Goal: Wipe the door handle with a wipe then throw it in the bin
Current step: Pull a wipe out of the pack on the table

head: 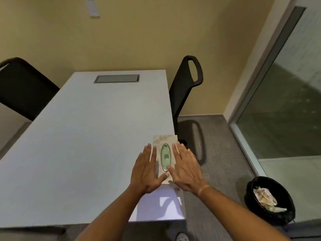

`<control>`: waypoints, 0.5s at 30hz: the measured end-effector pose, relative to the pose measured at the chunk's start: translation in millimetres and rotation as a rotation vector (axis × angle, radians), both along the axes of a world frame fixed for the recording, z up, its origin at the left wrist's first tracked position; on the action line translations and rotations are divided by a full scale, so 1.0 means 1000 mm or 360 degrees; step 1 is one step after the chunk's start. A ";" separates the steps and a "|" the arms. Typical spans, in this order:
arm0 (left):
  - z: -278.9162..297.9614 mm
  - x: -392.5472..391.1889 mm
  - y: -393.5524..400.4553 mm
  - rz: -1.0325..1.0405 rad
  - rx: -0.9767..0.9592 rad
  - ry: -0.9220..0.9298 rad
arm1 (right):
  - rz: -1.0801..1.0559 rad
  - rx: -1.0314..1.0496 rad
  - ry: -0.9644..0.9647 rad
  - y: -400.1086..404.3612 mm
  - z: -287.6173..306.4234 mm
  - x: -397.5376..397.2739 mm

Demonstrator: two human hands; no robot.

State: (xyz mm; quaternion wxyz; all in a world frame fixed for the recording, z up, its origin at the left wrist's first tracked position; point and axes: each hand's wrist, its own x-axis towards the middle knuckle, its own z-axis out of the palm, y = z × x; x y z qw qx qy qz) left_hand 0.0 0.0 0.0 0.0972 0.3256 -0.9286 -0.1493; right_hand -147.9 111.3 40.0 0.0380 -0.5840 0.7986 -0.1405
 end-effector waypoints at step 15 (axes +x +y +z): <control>-0.050 -0.038 -0.020 -0.0088 0.0105 -0.0035 | -0.0044 0.0113 -0.0045 -0.060 -0.039 -0.029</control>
